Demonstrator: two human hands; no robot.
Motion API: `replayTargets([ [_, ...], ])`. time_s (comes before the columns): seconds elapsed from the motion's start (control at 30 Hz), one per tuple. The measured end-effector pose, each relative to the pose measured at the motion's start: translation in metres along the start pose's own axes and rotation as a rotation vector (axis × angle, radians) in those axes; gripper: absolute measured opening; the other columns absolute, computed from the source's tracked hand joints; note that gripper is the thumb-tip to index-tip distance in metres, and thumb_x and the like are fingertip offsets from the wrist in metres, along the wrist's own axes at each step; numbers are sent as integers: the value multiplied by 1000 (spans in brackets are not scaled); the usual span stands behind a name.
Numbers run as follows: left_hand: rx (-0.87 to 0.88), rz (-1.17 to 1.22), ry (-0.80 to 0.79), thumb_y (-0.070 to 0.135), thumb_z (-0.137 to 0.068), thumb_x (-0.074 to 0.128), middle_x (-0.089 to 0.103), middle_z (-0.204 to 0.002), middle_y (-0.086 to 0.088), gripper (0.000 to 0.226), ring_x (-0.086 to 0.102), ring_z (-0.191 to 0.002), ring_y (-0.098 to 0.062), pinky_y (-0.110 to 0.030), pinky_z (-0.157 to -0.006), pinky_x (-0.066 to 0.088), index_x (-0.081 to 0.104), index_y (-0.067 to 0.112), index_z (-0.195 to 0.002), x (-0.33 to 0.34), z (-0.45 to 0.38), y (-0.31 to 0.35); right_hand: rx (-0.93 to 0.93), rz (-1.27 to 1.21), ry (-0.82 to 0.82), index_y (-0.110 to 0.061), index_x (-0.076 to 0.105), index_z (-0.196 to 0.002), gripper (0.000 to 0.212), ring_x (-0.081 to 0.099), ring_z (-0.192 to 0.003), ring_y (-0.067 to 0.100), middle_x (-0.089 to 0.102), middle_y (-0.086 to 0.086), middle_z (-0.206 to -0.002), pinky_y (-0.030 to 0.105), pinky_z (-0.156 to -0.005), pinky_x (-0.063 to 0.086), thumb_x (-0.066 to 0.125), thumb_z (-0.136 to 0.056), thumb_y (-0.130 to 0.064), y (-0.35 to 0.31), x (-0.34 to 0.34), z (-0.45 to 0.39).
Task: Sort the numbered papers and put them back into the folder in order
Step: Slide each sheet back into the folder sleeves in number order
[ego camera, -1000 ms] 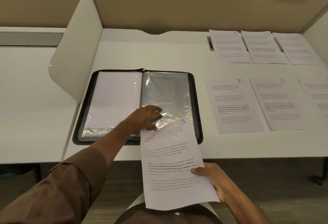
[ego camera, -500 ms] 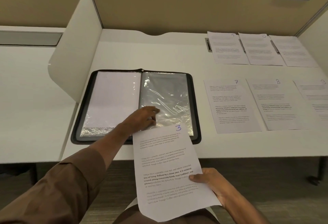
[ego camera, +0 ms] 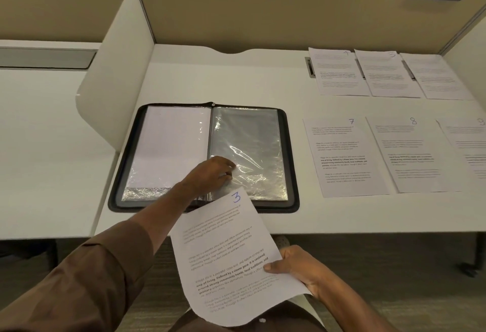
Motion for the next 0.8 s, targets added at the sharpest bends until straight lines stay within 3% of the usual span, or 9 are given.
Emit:
replayTargets([
  [0.3,4,10,-20,20,-98,59,62,-134,11,21,48,-127,-5,-16,-92,35,77,16,-108,3,-1,-3,17,61,-43,1,72,-118,35,71,-110,32,73,15,-118,47,-100,54,78,-84,-7,11,-6,-1],
  [0.8,11,4,-11,20,-97,62,64,-131,9,21,53,-123,-7,-19,-93,41,78,15,-108,-1,0,-2,-121,-52,28,2,72,-117,32,72,-106,37,74,18,-115,47,-91,59,75,-86,-4,6,-25,4],
])
Point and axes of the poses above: each hand's wrist, its own z-axis away from the middle knuckle, its own x-axis out of the palm, y = z × x, the point moved 6 cm from there along -z, towards the middle knuckle
